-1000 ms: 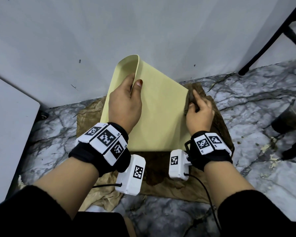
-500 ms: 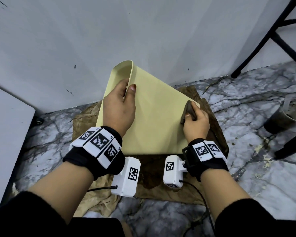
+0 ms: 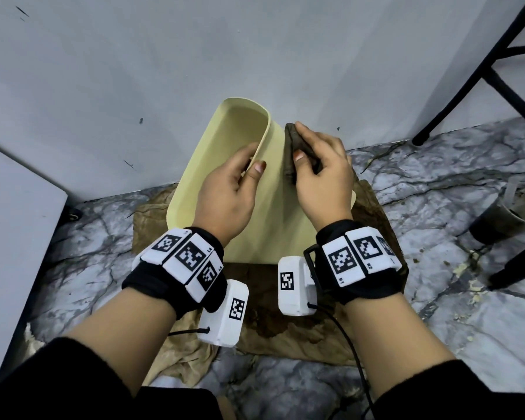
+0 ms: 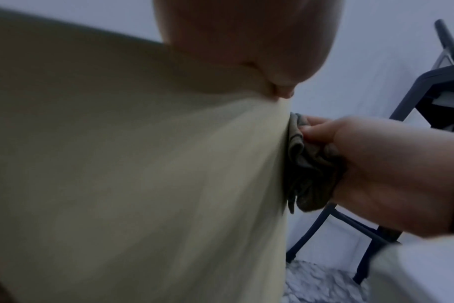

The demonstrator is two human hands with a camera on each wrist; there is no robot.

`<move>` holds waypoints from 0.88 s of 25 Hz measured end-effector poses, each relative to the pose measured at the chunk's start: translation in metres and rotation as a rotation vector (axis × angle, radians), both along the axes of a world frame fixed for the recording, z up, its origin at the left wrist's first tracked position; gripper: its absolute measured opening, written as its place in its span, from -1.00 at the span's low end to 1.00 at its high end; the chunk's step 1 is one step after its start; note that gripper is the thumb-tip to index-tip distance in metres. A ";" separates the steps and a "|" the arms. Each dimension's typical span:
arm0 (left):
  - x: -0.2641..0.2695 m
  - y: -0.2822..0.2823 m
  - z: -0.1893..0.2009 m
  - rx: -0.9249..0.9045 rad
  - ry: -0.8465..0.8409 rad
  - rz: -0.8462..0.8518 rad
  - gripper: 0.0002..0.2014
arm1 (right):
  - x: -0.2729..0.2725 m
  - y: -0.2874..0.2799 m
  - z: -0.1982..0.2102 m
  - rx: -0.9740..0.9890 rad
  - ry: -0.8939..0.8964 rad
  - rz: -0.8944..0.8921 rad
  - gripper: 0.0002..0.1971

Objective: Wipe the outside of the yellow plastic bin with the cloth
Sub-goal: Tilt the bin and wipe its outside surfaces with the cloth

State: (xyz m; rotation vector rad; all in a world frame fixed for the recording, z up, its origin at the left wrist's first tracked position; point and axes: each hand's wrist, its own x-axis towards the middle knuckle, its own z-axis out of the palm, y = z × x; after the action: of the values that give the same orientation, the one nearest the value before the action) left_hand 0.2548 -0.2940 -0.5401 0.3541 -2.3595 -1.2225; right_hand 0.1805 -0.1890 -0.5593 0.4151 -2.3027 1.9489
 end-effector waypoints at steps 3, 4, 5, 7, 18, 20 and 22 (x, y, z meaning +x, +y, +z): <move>-0.004 -0.003 0.011 -0.023 -0.060 -0.021 -0.76 | -0.002 0.004 0.000 0.008 -0.009 0.015 -0.62; -0.007 -0.002 0.018 0.050 -0.083 -0.015 -0.79 | -0.002 0.005 0.001 0.020 -0.003 0.024 -0.62; -0.010 -0.001 0.025 0.142 -0.108 -0.012 -0.77 | -0.001 0.005 0.001 0.031 0.008 0.030 -0.62; -0.018 0.001 0.033 0.186 -0.134 0.036 -0.65 | 0.004 0.005 0.002 0.052 0.041 0.051 -0.63; -0.017 0.004 0.029 0.118 -0.038 0.201 -0.60 | 0.016 -0.005 0.008 0.071 0.136 0.091 -0.62; -0.014 0.004 0.029 0.134 -0.040 0.176 -0.62 | 0.017 -0.007 0.009 0.084 0.138 0.109 -0.62; -0.012 0.004 0.030 0.133 -0.053 0.174 -0.62 | 0.021 -0.009 0.008 0.094 0.135 0.123 -0.62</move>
State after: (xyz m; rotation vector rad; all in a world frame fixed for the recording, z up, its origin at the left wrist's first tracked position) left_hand 0.2427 -0.2903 -0.5100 0.6283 -2.2420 -1.3039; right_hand 0.2018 -0.1984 -0.5511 0.6900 -2.3390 1.8062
